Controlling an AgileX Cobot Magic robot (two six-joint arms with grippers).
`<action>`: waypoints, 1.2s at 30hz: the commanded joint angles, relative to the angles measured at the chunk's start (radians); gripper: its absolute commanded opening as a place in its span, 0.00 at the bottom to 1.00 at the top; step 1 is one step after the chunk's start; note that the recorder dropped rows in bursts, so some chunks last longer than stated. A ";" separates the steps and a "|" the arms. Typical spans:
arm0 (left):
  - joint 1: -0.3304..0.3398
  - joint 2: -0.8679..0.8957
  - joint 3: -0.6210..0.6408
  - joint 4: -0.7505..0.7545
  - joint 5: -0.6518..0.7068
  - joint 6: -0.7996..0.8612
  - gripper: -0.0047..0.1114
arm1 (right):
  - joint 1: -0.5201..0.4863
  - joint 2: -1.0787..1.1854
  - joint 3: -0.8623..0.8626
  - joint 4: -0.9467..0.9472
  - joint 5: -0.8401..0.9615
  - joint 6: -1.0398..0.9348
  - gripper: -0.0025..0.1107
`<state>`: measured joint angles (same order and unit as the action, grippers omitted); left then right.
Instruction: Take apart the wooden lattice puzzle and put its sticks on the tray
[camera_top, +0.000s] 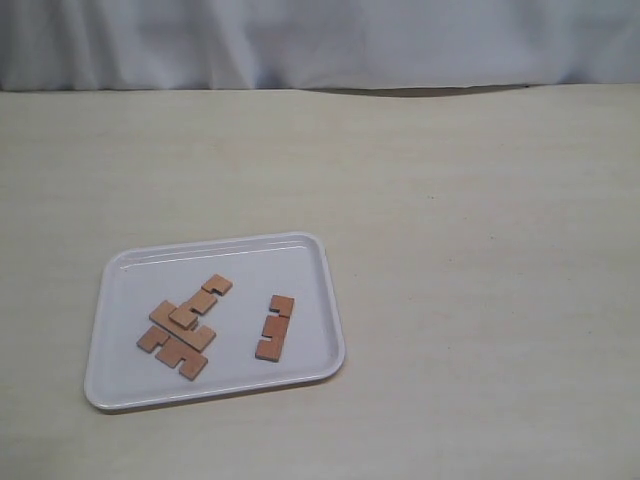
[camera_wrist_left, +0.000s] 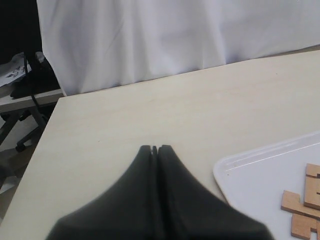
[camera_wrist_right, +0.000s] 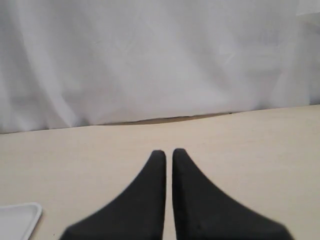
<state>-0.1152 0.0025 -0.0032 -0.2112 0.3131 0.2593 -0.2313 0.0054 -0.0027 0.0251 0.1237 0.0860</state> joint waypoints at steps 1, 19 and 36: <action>0.010 -0.002 0.003 -0.002 -0.009 0.005 0.04 | 0.001 -0.005 0.003 -0.007 0.004 -0.015 0.06; 0.010 -0.002 0.003 -0.002 -0.009 0.005 0.04 | 0.001 -0.005 0.003 0.038 0.171 -0.001 0.06; 0.010 -0.002 0.003 -0.002 -0.009 0.005 0.04 | 0.001 -0.005 0.003 0.038 0.173 -0.001 0.06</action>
<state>-0.1152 0.0025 -0.0032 -0.2112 0.3131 0.2593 -0.2313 0.0054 -0.0013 0.0601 0.2970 0.0880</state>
